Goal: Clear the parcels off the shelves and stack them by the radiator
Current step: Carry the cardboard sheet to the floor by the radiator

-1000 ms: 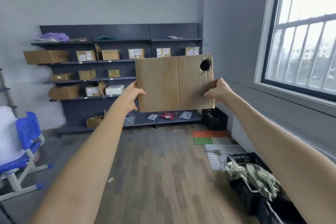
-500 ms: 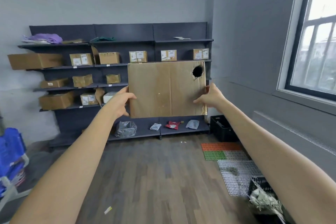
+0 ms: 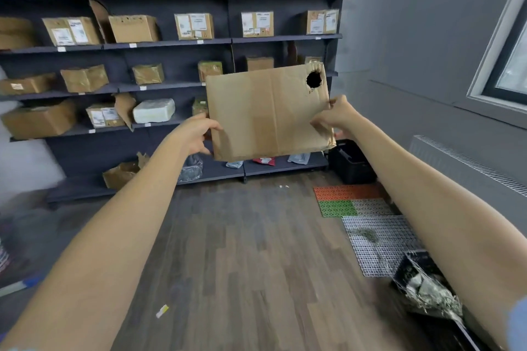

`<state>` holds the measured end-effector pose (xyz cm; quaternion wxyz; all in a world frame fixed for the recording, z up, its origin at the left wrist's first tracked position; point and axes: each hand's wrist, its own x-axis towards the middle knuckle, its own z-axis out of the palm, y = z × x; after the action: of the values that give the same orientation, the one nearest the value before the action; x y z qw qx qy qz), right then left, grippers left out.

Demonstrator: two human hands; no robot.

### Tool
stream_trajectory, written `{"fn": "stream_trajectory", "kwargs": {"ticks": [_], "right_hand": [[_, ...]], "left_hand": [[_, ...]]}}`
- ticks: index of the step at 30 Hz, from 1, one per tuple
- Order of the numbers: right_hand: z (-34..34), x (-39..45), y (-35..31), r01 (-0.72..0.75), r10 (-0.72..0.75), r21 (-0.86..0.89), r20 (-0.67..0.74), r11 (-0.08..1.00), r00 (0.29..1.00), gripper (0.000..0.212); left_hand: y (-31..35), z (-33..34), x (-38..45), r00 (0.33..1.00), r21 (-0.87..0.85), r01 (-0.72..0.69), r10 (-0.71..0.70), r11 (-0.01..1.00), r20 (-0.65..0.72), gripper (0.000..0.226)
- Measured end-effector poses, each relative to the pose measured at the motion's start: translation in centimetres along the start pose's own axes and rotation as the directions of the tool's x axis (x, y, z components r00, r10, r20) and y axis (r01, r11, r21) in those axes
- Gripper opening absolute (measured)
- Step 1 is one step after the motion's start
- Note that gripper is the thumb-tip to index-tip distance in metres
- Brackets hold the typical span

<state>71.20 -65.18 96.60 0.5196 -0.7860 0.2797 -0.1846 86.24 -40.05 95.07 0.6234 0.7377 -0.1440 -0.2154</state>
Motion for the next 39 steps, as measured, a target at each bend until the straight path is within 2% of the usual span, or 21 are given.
{"fn": "stream_trajectory", "kwargs": {"ticks": [4, 8, 11, 15, 19, 24, 26, 29, 33, 39], "right_hand": [[-1.0, 9.0, 2.0, -0.013, 0.010, -0.069, -0.047, 0.998, 0.999, 0.080], [-2.4, 17.5, 2.4, -0.055, 0.052, -0.128, -0.021, 0.990, 0.998, 0.056], [-3.0, 22.5, 2.6, -0.094, 0.090, -0.113, -0.044, 0.989, 0.995, 0.055], [-3.6, 28.2, 4.4, -0.139, 0.127, -0.163, -0.084, 0.977, 0.988, 0.053], [-5.0, 34.7, 8.1, -0.227, 0.212, -0.115, -0.127, 0.967, 0.969, 0.040], [-7.2, 44.1, 13.0, -0.296, 0.276, -0.064, -0.223, 0.953, 0.935, 0.049], [-8.3, 47.9, 14.9, -0.323, 0.300, -0.041, -0.278, 0.945, 0.913, 0.053], [-10.4, 52.5, 17.7, -0.396, 0.365, -0.020, -0.344, 0.918, 0.865, 0.056], [-14.5, 56.3, 21.8, -0.473, 0.468, 0.107, -0.436, 0.875, 0.768, 0.056], [-23.1, 58.1, 29.6, -0.570, 0.575, 0.199, -0.538, 0.797, 0.616, 0.052]], "left_hand": [[1.1, 2.4, 9.8, 0.997, 0.048, 0.003, -0.007, 0.999, 0.073, 0.032], [3.3, 5.7, 18.6, 0.995, 0.108, 0.002, -0.013, 0.994, 0.100, 0.037], [3.7, 7.8, 24.7, 0.992, 0.116, 0.013, -0.027, 0.993, 0.120, 0.039], [2.8, 10.6, 32.6, 0.982, 0.114, 0.058, -0.077, 0.992, 0.171, 0.031], [1.6, 14.6, 41.3, 0.958, 0.156, 0.071, -0.111, 0.985, 0.266, 0.024], [0.6, 21.8, 53.5, 0.911, 0.239, 0.055, -0.147, 0.969, 0.386, 0.021], [0.5, 25.2, 58.5, 0.892, 0.259, 0.038, -0.149, 0.965, 0.426, 0.028], [1.2, 30.7, 65.0, 0.848, 0.324, 0.022, -0.189, 0.946, 0.495, 0.037], [2.8, 40.2, 71.8, 0.767, 0.383, -0.040, -0.218, 0.923, 0.603, 0.036], [0.8, 55.9, 76.2, 0.573, 0.451, -0.095, -0.321, 0.887, 0.754, 0.029]]}}
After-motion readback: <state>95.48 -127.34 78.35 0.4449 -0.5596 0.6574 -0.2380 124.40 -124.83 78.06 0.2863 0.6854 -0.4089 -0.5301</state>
